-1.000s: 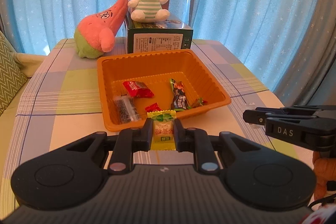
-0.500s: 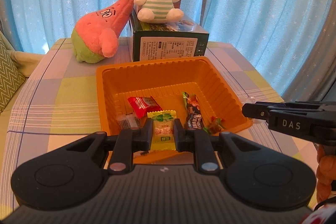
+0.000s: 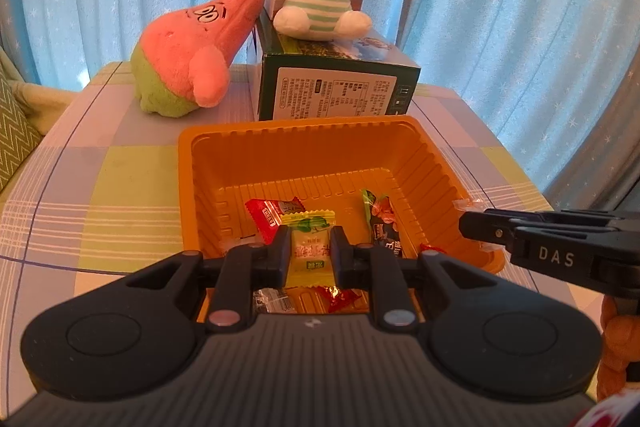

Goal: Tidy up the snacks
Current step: 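Carry both candies into the orange tray and open both tools, then move both tools back toward the last red packet and small candy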

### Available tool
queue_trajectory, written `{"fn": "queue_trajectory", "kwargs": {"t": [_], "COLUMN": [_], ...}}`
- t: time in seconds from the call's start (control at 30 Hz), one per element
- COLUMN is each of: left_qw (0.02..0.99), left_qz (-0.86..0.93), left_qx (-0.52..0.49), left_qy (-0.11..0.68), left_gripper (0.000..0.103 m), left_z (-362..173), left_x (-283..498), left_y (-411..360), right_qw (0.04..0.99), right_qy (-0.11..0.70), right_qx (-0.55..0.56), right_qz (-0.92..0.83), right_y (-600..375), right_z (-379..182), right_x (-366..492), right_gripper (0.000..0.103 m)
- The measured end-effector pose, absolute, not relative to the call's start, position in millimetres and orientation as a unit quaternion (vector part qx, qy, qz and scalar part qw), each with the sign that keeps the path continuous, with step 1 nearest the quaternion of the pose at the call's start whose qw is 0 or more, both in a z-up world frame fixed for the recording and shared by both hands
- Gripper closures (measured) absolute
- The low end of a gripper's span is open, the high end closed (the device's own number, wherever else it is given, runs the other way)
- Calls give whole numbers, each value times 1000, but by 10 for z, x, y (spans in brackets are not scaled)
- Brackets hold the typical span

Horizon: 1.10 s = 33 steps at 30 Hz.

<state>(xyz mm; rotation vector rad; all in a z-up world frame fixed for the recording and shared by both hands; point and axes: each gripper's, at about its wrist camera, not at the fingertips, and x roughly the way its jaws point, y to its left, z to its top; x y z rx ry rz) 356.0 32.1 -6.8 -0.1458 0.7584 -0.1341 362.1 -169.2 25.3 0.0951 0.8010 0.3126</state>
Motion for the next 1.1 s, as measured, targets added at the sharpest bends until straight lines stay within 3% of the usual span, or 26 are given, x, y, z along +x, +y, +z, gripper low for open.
{"fn": "queue_trajectory", "kwargs": {"t": [0.03,0.1,0.57,0.7,0.77,0.83,1.1], "left_qw": [924,922,926,929,930,931,930], "left_qz": [-66,-64,-48,-44,-41,-36,-22], "left_qx": [-76,-81,-66,-66,-66,-63,-68], "left_qy": [369,373,368,361,359,359,362], "left_gripper": [82,67,52,41,35,30,18], "left_z": [-90,-127,-158,-130,-121,-120,-142], "left_x": [3577,3589,3361,3321,3279,3219,2876], "left_y": [340,373,475,499,516,525,485], "right_qw": [907,906,903,898,896,901,901], "right_qy": [389,391,389,386,390,380,387], "right_qx": [47,50,72,101,112,121,128], "right_qz": [152,152,167,187,180,169,147], "right_y": [-1691,-1690,-1564,-1531,-1543,-1593,-1849], "right_z": [244,225,255,276,281,297,260], "right_x": [3625,3638,3731,3816,3843,3805,3426], "right_gripper": [82,82,82,82,74,39,37]}}
